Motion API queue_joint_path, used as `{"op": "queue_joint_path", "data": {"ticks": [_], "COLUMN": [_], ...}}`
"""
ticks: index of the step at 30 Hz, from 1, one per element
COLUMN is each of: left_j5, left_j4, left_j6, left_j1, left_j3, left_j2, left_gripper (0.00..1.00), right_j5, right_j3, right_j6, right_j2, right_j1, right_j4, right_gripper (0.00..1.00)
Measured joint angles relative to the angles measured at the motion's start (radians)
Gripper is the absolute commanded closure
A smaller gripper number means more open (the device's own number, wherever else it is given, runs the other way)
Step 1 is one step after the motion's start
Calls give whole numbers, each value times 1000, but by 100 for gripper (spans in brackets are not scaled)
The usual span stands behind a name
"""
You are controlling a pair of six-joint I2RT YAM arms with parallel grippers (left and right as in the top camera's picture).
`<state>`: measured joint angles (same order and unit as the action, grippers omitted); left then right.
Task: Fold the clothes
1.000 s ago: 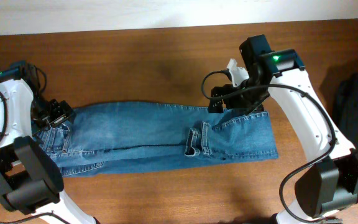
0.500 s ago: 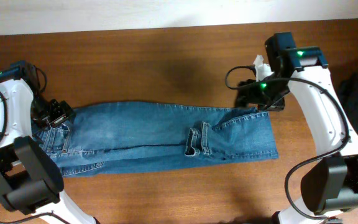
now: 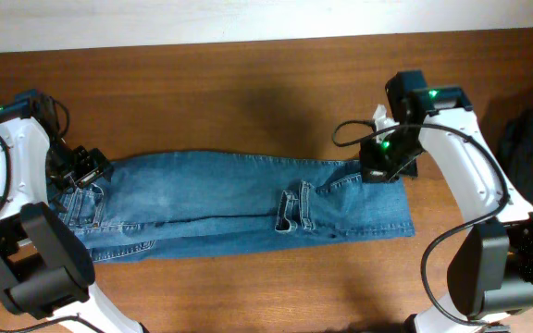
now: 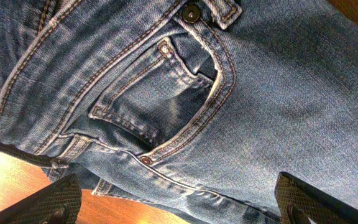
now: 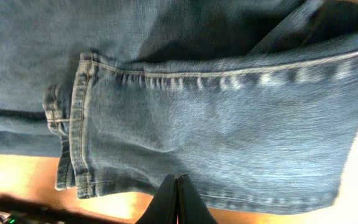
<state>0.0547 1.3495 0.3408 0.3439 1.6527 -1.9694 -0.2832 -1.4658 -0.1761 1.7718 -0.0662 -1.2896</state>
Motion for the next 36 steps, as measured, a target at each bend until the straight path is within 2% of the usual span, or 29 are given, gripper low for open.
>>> {"op": "queue_joint_path", "data": {"ticks": [6,14,23,27,36], "left_j5": [-1,-3,-3,-3,-3], "left_j4": [-2,-4,-4,-4,-4], "left_j6": [0,0,0,0,0], "left_j1": [0,0,0,0,0], "left_j3": [0,0,0,0,0], "left_j2": [0,0,0,0,0], "left_gripper": [1,1,1,1,1], "right_j5": [-126,-232,-259,-257,-229], "right_j3": [106,227,346,423,508], "right_j6": [-12,-56,-276,-396,-602], "right_j2": [0,0,0,0,0], "right_j1": [-14,-129,-250,-296,-302], "right_j4": [87,225,412,530,742], "right_gripper": [96,96,96,83,83]}}
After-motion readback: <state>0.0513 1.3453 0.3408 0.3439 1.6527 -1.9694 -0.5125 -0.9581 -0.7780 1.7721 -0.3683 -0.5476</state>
